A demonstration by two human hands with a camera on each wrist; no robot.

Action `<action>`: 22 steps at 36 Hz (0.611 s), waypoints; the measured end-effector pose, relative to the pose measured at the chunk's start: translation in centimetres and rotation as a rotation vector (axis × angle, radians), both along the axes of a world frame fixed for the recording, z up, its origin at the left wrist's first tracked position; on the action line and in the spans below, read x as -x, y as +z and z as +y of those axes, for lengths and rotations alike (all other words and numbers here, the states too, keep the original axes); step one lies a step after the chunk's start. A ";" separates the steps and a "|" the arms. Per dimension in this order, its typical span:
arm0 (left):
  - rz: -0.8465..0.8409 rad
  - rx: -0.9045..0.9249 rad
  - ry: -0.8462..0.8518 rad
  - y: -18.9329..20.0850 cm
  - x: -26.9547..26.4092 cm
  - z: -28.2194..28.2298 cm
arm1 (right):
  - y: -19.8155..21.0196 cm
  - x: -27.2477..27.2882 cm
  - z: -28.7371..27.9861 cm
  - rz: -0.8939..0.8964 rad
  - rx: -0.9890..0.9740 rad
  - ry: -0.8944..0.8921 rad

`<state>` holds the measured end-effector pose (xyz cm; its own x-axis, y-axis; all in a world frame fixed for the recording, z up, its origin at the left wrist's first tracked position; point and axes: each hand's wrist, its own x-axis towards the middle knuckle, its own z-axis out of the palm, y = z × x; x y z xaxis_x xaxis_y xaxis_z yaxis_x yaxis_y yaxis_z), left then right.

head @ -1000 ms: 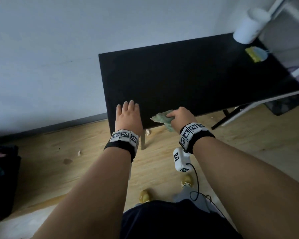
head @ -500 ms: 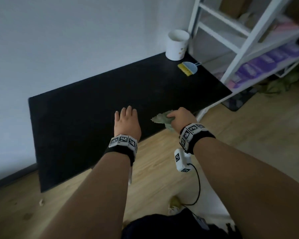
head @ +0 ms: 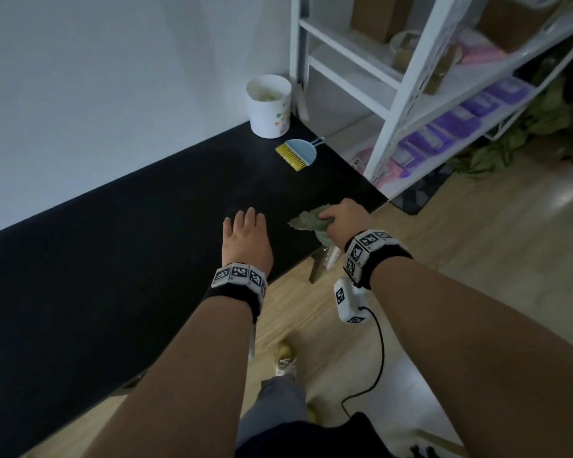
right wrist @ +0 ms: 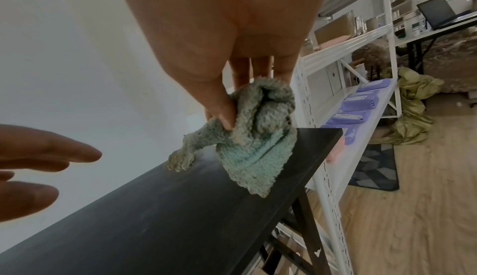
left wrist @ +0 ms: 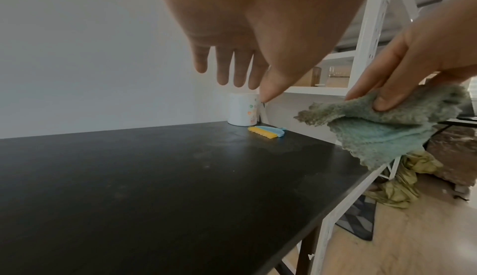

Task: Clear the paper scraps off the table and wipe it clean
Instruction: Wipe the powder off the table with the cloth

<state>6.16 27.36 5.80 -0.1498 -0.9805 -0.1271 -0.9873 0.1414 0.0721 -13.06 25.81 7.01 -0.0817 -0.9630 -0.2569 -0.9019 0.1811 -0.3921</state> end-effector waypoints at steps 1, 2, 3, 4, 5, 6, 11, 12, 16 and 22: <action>-0.001 -0.012 -0.007 -0.2 0.5 -1.0 | -0.2 0.5 -1.0 0.000 -0.008 -0.010; -0.001 -0.022 -0.012 -0.5 0.9 -2.0 | -0.5 0.9 -2.0 -0.002 -0.024 -0.022; -0.001 -0.028 -0.014 -0.8 1.3 -2.9 | -0.7 1.3 -3.1 -0.004 -0.045 -0.030; -0.002 -0.030 -0.015 -1.1 1.7 -3.9 | -0.8 1.7 -4.1 0.001 -0.062 -0.034; -0.003 -0.032 -0.015 -1.4 2.2 -4.9 | -1.0 2.0 -5.0 0.014 -0.074 -0.034; -0.008 -0.035 -0.015 -1.8 2.5 -5.8 | -1.2 2.3 -5.9 0.031 -0.082 -0.031; -0.015 -0.078 -0.028 -2.8 4.5 -9.9 | -2.2 4.0 -10.0 0.069 -0.128 -0.037; -0.016 -0.081 -0.029 -2.9 4.8 -10.6 | -2.4 4.3 -10.7 0.076 -0.137 -0.042; -0.027 -0.087 -0.012 -3.4 5.8 -12.7 | -3.2 5.2 -13.1 0.083 -0.114 -0.039; -0.039 -0.104 0.081 -4.3 7.2 -14.9 | -3.4 6.2 -16.9 0.091 -0.141 0.084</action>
<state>-1.05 12.46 1.47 -0.0640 -0.9704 -0.2331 -0.9975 0.0554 0.0435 -19.27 8.92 3.65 -0.0314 -0.9224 -0.3851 -0.9469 0.1508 -0.2841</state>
